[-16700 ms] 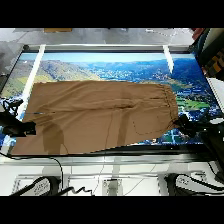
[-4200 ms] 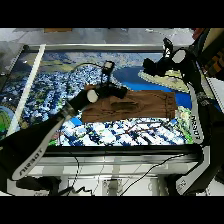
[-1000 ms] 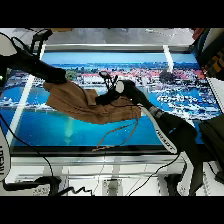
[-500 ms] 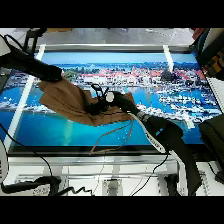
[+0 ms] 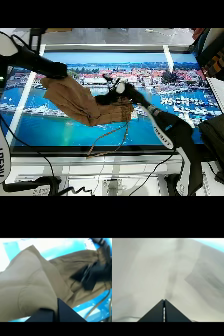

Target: Fold the clothes and pants, and hang the long-sleeved shirts on hangers.

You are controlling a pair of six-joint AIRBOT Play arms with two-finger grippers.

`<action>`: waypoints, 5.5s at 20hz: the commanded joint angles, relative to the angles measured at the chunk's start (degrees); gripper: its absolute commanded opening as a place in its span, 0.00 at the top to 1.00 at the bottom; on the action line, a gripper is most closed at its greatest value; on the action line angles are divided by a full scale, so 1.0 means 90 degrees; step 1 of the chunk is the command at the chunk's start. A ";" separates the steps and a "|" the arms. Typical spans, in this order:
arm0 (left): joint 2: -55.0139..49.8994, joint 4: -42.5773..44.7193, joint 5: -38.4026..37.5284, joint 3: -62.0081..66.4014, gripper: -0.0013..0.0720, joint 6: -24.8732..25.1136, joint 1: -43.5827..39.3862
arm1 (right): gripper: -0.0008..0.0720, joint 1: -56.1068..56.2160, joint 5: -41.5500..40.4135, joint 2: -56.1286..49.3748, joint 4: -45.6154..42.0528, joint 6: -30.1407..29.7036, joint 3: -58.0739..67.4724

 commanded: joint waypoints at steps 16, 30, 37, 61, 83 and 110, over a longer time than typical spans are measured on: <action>-0.2514 -0.1970 0.3118 -0.0002 0.96 -0.0797 -0.2616 | 0.94 -0.2514 0.1467 0.0542 -0.0228 -0.0073 0.0002; -0.2329 -0.1943 0.3242 0.0017 0.03 0.0352 -0.1989 | 0.95 -0.4056 0.2463 0.0546 -0.0136 -0.1559 -0.0134; -0.2055 -0.1945 0.3240 0.0015 0.03 0.0350 -0.1698 | 0.70 -0.4925 0.3441 0.0546 0.3322 -0.3024 -0.1906; -0.1445 -0.1513 0.2603 0.0017 0.03 0.0855 -0.1156 | 0.95 -0.1729 0.1025 0.0051 0.3883 -0.1746 -0.1406; 0.1358 -0.0658 0.2040 0.0010 0.03 0.0848 -0.0911 | 0.95 -0.9377 0.3592 0.4779 -0.1877 0.0318 -0.0085; 0.1358 -0.0656 0.2040 0.0010 0.03 0.0848 -0.0916 | 0.95 -1.1958 0.5100 0.4670 -0.2225 0.0398 -0.0112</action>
